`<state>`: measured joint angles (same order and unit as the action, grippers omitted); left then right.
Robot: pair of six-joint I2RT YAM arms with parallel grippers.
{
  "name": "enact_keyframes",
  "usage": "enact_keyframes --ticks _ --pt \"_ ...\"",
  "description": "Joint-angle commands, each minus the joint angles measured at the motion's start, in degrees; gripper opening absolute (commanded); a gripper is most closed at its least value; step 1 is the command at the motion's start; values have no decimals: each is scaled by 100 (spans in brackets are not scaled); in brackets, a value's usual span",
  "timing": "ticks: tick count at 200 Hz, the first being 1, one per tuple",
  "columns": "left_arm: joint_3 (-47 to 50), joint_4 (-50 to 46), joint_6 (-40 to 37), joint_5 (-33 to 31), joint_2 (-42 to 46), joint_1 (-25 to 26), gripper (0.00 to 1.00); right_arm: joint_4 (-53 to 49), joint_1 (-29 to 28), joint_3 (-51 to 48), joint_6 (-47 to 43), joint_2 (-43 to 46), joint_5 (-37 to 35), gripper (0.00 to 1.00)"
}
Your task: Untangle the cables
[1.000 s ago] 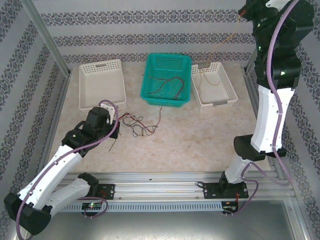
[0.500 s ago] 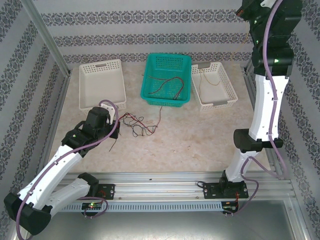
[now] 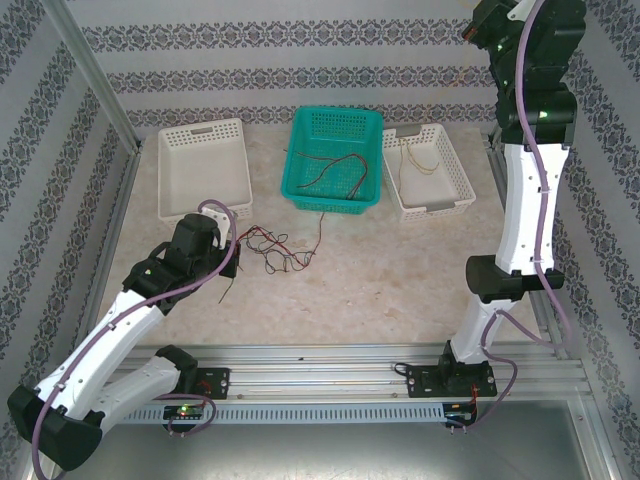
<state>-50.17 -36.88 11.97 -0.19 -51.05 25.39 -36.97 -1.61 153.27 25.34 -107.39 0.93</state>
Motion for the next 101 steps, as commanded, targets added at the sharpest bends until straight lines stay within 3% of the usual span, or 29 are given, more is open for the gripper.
enact_keyframes --ticks 1,38,101 --pt "-66 150 -106 47 102 -42 0 98 -44 -678 -147 287 -163 0" --pt "-61 151 -102 60 123 -39 0 2066 -87 -4224 -13 1660 -600 0" --pt "-71 152 -107 65 95 -27 0 2122 -279 -6043 -217 1624 -708 0"
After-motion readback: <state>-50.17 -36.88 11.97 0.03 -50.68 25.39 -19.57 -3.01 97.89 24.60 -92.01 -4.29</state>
